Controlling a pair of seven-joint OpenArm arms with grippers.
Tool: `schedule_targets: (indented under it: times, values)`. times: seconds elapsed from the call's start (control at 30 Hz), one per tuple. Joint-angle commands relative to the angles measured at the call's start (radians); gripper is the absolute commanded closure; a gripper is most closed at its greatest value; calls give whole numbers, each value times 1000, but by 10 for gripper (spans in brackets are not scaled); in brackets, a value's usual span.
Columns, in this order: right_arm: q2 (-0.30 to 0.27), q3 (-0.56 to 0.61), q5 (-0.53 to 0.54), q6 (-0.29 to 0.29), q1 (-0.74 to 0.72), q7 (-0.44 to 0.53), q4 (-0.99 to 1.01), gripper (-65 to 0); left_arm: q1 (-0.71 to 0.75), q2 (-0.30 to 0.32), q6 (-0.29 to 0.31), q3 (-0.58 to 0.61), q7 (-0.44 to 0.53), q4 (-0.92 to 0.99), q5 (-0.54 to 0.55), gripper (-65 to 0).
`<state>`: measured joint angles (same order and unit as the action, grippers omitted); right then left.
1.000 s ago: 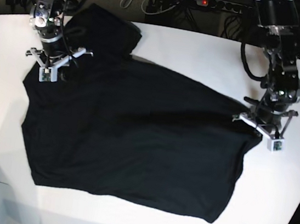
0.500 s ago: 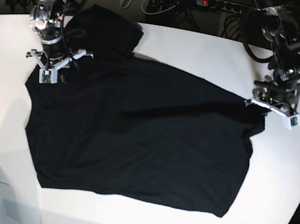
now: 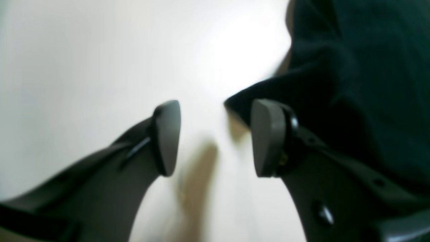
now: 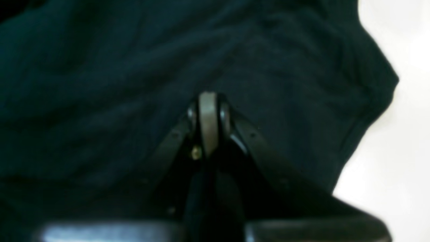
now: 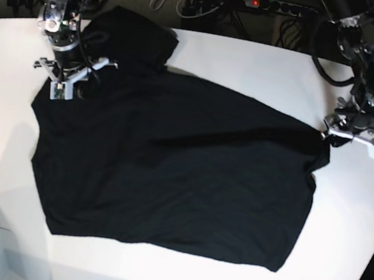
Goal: Layout the t-shirt on the table in an organized manner, then fold the t-shirt properly
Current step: 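Hold the shirt with both grippers and stretch it flat between them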
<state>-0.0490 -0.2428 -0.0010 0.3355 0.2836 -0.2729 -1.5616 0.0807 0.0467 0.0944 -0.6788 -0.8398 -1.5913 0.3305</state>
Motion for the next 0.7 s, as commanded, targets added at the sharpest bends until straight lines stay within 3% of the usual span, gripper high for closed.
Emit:
schedule_targets:
  times: [0.0,0.2,0.37,0.67]
  values:
    - [2,-2,6,-2,-4,22,-20,0,-15,8,3,0,15,-16,9,-330]
    - [19,-3,6,-2,1,17,-20,0,37,20,3,136,17,-93,0,-330]
    - [19,-3,6,-2,10,22,-21,0,74,95,-3,271,27,-105,0,-330]
    - [19,-3,6,-2,12,22,-21,0,8,164,-5,276,27,-11,0,-330]
